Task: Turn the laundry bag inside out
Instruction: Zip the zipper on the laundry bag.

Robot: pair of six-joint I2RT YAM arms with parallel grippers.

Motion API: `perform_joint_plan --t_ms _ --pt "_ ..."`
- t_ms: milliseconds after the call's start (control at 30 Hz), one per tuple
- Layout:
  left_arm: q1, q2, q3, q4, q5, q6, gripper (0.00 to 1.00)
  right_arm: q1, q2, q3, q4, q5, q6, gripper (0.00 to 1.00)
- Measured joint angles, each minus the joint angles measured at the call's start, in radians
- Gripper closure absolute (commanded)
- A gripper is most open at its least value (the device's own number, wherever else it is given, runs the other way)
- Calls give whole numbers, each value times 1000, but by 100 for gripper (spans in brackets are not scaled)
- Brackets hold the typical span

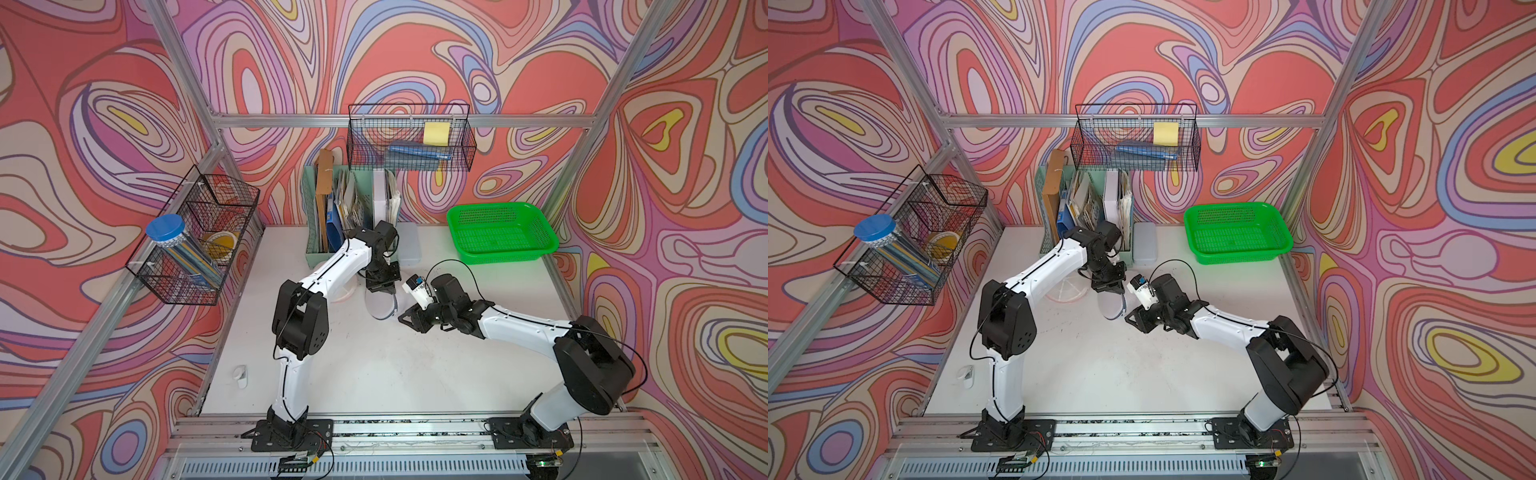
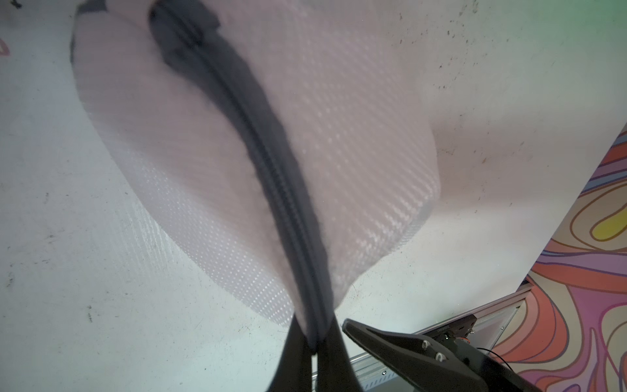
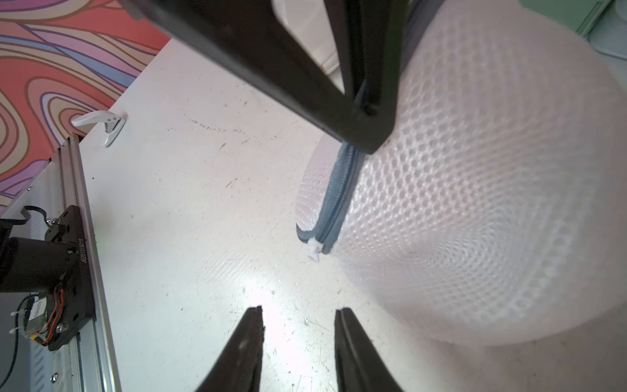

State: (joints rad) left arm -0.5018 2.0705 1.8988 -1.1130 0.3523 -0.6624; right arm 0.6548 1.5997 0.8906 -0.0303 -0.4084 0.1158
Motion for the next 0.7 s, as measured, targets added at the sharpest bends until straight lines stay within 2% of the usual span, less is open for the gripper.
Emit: perform_joint_plan --t_ms 367,700 --pt "0 0 0 1 8 -12 100 0 97 62 20 -17 20 72" --pt "0 0 0 2 15 -26 100 0 126 65 34 -16 45 71"
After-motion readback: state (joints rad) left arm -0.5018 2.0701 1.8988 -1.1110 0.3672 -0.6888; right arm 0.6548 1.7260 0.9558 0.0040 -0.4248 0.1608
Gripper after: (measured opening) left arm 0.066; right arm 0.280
